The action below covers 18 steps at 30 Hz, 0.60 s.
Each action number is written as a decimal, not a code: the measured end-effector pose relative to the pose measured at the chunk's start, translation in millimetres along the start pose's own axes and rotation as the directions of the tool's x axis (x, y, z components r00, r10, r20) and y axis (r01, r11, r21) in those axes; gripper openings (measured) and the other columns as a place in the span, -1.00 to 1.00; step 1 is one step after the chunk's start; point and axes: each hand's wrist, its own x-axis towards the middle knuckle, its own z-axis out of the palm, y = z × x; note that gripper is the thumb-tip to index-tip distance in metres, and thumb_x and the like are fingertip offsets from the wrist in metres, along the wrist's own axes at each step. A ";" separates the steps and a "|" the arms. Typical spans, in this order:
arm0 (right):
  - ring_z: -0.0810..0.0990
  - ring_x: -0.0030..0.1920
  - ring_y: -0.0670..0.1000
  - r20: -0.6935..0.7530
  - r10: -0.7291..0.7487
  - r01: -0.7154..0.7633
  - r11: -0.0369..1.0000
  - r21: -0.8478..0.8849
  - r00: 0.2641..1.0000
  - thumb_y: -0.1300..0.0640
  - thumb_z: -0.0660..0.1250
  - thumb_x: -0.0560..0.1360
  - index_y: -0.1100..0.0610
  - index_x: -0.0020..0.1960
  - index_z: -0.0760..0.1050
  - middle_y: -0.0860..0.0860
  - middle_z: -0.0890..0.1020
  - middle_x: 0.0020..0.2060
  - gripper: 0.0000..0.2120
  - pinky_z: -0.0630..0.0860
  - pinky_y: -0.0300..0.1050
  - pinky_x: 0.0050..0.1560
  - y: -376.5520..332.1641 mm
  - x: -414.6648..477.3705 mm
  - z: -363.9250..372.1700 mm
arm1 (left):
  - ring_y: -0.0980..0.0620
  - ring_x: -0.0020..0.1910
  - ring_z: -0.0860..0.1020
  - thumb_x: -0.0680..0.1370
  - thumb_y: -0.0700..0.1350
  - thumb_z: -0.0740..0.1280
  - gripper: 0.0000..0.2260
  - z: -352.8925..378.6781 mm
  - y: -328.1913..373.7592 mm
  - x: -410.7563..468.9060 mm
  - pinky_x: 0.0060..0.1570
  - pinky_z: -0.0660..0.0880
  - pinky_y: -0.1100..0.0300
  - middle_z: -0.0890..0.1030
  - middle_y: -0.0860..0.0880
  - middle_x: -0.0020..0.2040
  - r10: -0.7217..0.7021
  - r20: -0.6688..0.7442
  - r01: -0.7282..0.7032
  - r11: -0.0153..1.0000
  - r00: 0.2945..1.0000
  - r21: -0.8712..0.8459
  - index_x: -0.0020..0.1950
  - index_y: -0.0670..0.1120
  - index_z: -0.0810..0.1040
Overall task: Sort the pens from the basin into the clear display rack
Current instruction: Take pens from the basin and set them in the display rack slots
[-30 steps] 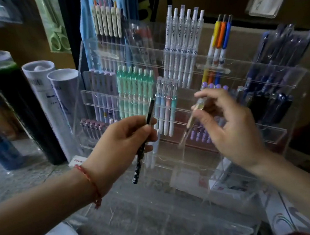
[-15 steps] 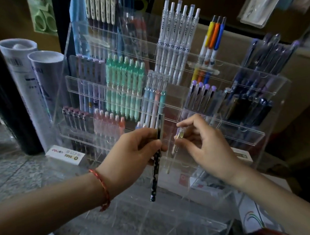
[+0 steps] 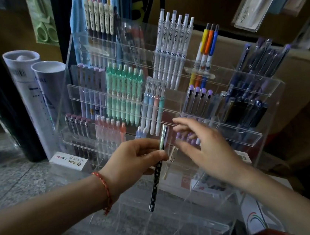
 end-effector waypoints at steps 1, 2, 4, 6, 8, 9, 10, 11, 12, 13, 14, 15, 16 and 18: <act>0.49 0.06 -0.28 -0.011 0.003 -0.002 0.997 0.071 1.000 0.03 0.28 0.52 -0.08 0.34 0.37 -0.23 0.54 0.10 -0.60 0.38 -0.47 0.06 -4.1 1.7 -4.0 | 0.29 -0.26 0.59 0.48 -0.17 0.33 -0.84 0.3 0.1 0.8 -0.26 0.53 0.42 0.68 0.05 -0.14 0.002 0.009 -0.002 1.000 1.000 -0.002 0.05 -0.04 0.56; 0.51 0.08 -0.28 0.012 0.014 -0.016 0.987 0.162 1.000 0.00 0.26 0.51 -0.09 0.31 0.40 -0.22 0.56 0.09 -0.64 0.41 -0.43 0.08 -9.2 2.8 -6.9 | 0.30 -0.27 0.58 0.48 -0.17 0.32 -0.85 0.8 0.4 1.8 -0.28 0.51 0.44 0.67 0.06 -0.15 0.015 0.023 -0.015 1.000 1.000 -0.001 0.03 -0.02 0.57; 0.54 0.09 -0.25 0.086 0.031 -0.056 0.948 0.313 0.996 -0.06 0.25 0.46 -0.11 0.24 0.46 -0.16 0.61 0.05 -0.65 0.45 -0.34 0.14 -17.8 4.9 -7.8 | 0.31 -0.28 0.57 0.49 -0.17 0.32 -0.86 2.2 2.3 3.4 -0.28 0.49 0.45 0.67 0.07 -0.16 0.057 0.050 -0.058 0.998 0.997 0.018 -0.03 0.05 0.57; 0.59 0.06 -0.19 0.080 0.049 -0.077 0.913 0.400 0.996 -0.05 0.29 0.41 -0.09 0.16 0.51 -0.09 0.67 -0.01 -0.67 0.50 -0.25 0.15 -23.8 9.0 -7.2 | 0.32 -0.29 0.56 0.50 -0.18 0.31 -0.84 2.6 5.9 5.3 -0.29 0.48 0.45 0.67 0.07 -0.16 0.109 0.060 -0.111 0.993 0.992 0.030 -0.06 0.10 0.56; 0.63 0.03 -0.14 0.053 0.071 -0.088 0.873 0.480 0.996 -0.03 0.33 0.36 -0.08 0.09 0.55 -0.05 0.69 -0.04 -0.70 0.54 -0.20 0.11 -29.2 13.9 -9.1 | 0.32 -0.28 0.56 0.50 -0.19 0.31 -0.81 0.3 9.8 8.8 -0.30 0.48 0.45 0.66 0.10 -0.20 0.159 0.045 -0.160 0.987 0.986 0.027 -0.09 0.13 0.56; 0.64 0.01 -0.13 0.043 0.077 -0.088 0.857 0.508 0.996 -0.01 0.34 0.35 -0.06 0.07 0.56 -0.04 0.69 -0.05 -0.71 0.55 -0.20 0.08 -32.0 16.4 -10.4 | 0.32 -0.27 0.56 0.51 -0.19 0.31 -0.80 -1.9 12.2 10.6 -0.29 0.48 0.45 0.66 0.11 -0.22 0.177 0.034 -0.178 0.984 0.984 0.024 -0.10 0.13 0.56; 0.64 -0.01 -0.12 0.029 0.079 -0.082 0.848 0.523 0.996 -0.01 0.34 0.34 -0.05 0.06 0.57 -0.02 0.69 -0.05 -0.71 0.56 -0.23 0.03 -34.6 18.7 -12.2 | 0.31 -0.26 0.57 0.51 -0.20 0.31 -0.81 -4.1 14.3 12.2 -0.29 0.47 0.45 0.66 0.12 -0.24 0.197 0.026 -0.198 0.980 0.980 0.029 -0.10 0.12 0.57; 0.65 -0.05 -0.12 0.009 0.079 -0.072 0.846 0.529 0.997 0.00 0.34 0.33 -0.04 0.05 0.57 -0.02 0.69 -0.07 -0.71 0.56 -0.26 -0.04 -37.5 21.1 -13.9 | 0.30 -0.25 0.57 0.51 -0.20 0.30 -0.82 -6.4 16.2 13.5 -0.28 0.47 0.45 0.66 0.13 -0.26 0.218 0.025 -0.219 0.975 0.976 0.048 -0.11 0.11 0.58; 0.66 -0.08 -0.09 -0.021 0.082 -0.058 0.842 0.536 0.996 0.00 0.34 0.32 -0.03 0.05 0.57 -0.02 0.70 -0.09 -0.70 0.56 -0.26 -0.09 -40.4 23.5 -15.9 | 0.29 -0.26 0.57 0.52 -0.19 0.30 -0.83 -8.5 17.2 14.5 -0.27 0.48 0.44 0.65 0.13 -0.28 0.237 0.029 -0.238 0.968 0.971 0.078 -0.12 0.09 0.58; 0.66 -0.10 -0.02 -0.058 0.089 -0.043 0.834 0.550 0.994 0.00 0.34 0.32 -0.01 0.04 0.57 -0.01 0.70 -0.10 -0.70 0.58 -0.16 -0.10 -42.7 26.1 -18.1 | 0.27 -0.26 0.56 0.53 -0.19 0.29 -0.83 -10.3 17.5 15.2 -0.24 0.49 0.42 0.64 0.12 -0.29 0.247 0.035 -0.249 0.963 0.968 0.107 -0.14 0.07 0.59; 0.66 -0.10 0.05 -0.099 0.104 -0.029 0.821 0.570 0.990 0.02 0.35 0.31 0.01 0.05 0.56 0.02 0.70 -0.12 -0.69 0.58 -0.02 -0.09 -43.9 28.9 -20.7 | 0.23 -0.26 0.56 0.53 -0.19 0.29 -0.84 -11.5 16.9 15.9 -0.21 0.52 0.37 0.65 0.08 -0.27 0.248 0.043 -0.251 0.959 0.968 0.129 -0.15 0.05 0.58; 0.66 -0.10 0.07 -0.137 0.120 -0.017 0.808 0.589 0.983 0.03 0.35 0.30 0.02 0.05 0.57 0.04 0.70 -0.12 -0.68 0.57 0.08 -0.06 -44.6 31.9 -24.1 | 0.18 -0.24 0.57 0.54 -0.20 0.28 -0.83 -12.4 16.0 16.5 -0.17 0.55 0.30 0.66 0.02 -0.23 0.240 0.051 -0.245 0.959 0.969 0.141 -0.16 0.05 0.57; 0.66 -0.09 0.05 -0.168 0.129 -0.002 0.797 0.605 0.977 0.04 0.35 0.29 0.03 0.05 0.57 0.04 0.70 -0.12 -0.67 0.57 0.05 -0.02 -45.2 35.3 -27.9 | 0.13 -0.23 0.56 0.55 -0.20 0.27 -0.82 -13.3 15.1 17.5 -0.14 0.55 0.21 0.66 -0.05 -0.18 0.231 0.057 -0.237 0.960 0.971 0.148 -0.17 0.05 0.55; 0.66 -0.05 -0.03 -0.205 0.129 0.030 0.775 0.631 0.970 0.06 0.35 0.28 0.03 0.03 0.58 0.03 0.70 -0.12 -0.68 0.58 -0.16 0.04 -47.1 41.7 -33.6 | 0.09 -0.23 0.54 0.55 -0.21 0.26 -0.86 -16.3 16.0 20.1 -0.14 0.54 0.17 0.65 -0.13 -0.15 0.222 0.064 -0.230 0.960 0.973 0.158 -0.14 -0.02 0.56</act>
